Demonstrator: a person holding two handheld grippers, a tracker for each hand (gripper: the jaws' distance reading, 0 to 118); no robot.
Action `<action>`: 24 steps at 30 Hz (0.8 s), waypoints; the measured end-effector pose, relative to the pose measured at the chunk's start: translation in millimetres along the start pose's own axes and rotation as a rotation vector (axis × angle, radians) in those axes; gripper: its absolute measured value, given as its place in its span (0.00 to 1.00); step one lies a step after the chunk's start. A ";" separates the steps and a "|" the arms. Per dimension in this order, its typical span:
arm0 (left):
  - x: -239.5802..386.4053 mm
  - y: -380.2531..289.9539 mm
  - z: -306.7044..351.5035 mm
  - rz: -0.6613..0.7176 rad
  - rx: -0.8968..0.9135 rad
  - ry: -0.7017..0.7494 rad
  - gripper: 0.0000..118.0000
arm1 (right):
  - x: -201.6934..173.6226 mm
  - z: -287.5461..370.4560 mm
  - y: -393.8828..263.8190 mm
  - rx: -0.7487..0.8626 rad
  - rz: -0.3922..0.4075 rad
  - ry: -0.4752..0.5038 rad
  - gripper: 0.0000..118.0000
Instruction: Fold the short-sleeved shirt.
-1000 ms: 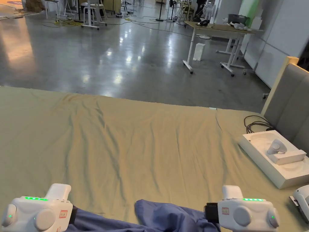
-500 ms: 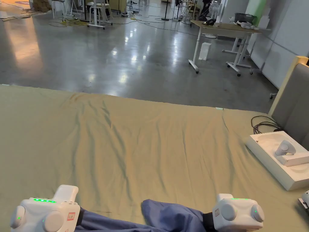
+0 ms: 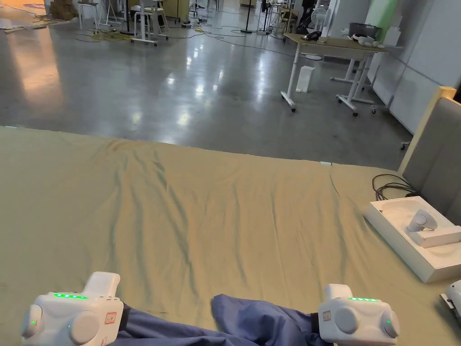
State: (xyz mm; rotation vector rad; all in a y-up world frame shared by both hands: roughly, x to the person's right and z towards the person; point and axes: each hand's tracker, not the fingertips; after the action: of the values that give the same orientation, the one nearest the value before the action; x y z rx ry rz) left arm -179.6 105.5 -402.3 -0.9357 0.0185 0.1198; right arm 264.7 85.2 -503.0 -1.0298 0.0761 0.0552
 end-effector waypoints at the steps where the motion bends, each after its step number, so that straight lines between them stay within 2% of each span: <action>1: -0.7 -0.2 1.9 -0.002 0.005 -0.002 0.03 | 0.6 6.0 -1.0 0.027 -0.011 0.012 0.03; 8: -2.8 5.6 42.5 0.006 0.120 -0.034 0.03 | -1.5 70.0 -5.7 0.222 -0.030 0.056 0.02; 15: -7.9 27.5 109.7 0.010 0.259 -0.062 0.03 | -6.2 145.2 -8.1 0.410 0.003 0.046 0.02; 20: -20.2 50.4 164.4 -0.008 0.377 -0.035 0.03 | -5.0 203.5 5.6 0.545 0.014 0.047 0.02; 24: -40.5 70.4 205.3 0.010 0.445 0.005 0.03 | -0.6 247.9 24.5 0.635 -0.012 0.038 0.02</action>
State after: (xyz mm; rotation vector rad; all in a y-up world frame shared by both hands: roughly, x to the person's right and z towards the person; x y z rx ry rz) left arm -235.1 308.0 -334.2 -0.4912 0.0521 0.1167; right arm 271.3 310.4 -396.8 -0.3965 0.1131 -0.0008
